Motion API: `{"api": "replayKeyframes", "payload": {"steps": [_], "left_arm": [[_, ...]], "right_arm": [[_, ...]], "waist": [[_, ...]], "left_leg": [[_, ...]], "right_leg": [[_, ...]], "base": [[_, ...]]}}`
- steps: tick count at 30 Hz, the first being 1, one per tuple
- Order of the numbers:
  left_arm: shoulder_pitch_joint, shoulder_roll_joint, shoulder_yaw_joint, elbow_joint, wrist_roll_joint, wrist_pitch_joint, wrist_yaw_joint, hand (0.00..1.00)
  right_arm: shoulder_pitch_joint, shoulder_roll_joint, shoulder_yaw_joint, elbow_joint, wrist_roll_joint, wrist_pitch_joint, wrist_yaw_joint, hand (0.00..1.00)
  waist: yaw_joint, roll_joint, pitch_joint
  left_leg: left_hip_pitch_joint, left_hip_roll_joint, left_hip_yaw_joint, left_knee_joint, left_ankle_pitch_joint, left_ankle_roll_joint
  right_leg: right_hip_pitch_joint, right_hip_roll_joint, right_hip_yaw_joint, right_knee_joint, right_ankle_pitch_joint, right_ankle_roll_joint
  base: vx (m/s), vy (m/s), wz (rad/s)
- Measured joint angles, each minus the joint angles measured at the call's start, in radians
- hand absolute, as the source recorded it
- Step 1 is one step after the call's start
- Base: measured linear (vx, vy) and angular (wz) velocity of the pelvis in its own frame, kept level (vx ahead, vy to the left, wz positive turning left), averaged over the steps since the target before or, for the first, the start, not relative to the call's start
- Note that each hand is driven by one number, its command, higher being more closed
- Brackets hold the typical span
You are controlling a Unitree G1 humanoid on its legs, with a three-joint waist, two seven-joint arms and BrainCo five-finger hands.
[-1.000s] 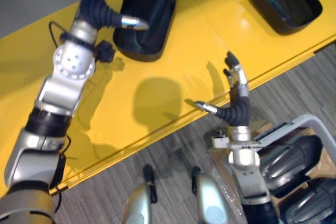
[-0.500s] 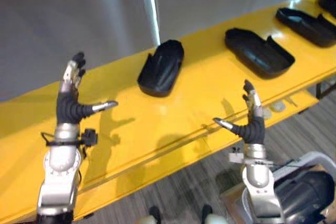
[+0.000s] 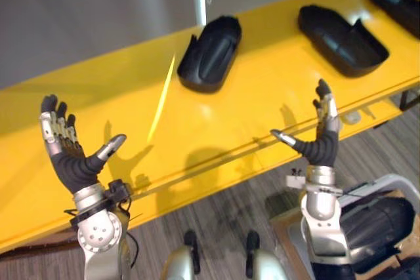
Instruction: Walk over and take plastic housings, then place them on the shelf
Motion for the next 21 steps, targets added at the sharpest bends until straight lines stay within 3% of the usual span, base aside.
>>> {"api": "replayKeyframes", "payload": {"steps": [8, 13, 14, 21], "left_arm": [[-0.112, -0.018, 0.004, 0.045, 0.012, -0.021, 0.113, 0.00], [-0.160, -0.018, 0.031, 0.046, 0.013, -0.032, 0.122, 0.00], [-0.170, -0.017, 0.031, 0.046, 0.012, -0.033, 0.122, 0.00], [-0.222, 0.013, 0.029, 0.046, 0.009, -0.050, 0.140, 0.00]], "right_arm": [[-0.315, -0.071, 0.030, 0.138, 0.026, 0.000, -0.045, 0.00], [-0.559, -0.114, 0.082, 0.232, 0.053, 0.001, -0.047, 0.00], [-0.644, -0.118, 0.094, 0.284, 0.067, 0.001, -0.046, 0.00], [-0.924, -0.121, 0.126, 0.442, 0.134, 0.020, -0.048, 0.00]], "waist": [[0.009, -0.001, 0.047], [0.042, 0.001, 0.074], [0.062, 0.003, 0.081], [0.124, 0.037, 0.165]], "left_leg": [[-0.070, -0.024, -0.062, -0.007, 0.038, 0.000], [-0.086, -0.046, -0.113, -0.044, 0.072, -0.002], [-0.092, -0.049, -0.136, -0.043, 0.075, -0.006], [-0.114, -0.069, -0.185, -0.051, 0.101, -0.007]], "right_leg": [[-0.037, -0.019, -0.062, 0.013, 0.000, 0.000], [-0.036, -0.030, -0.112, 0.011, -0.002, -0.003], [-0.034, -0.034, -0.126, 0.012, -0.004, -0.007], [-0.037, -0.047, -0.158, 0.028, -0.014, -0.018]], "base": [[-0.01, 0.013, 0.25], [0.02, 0.008, 0.36], [0.03, 0.025, 0.31], [-0.01, 0.023, 0.25]]}}
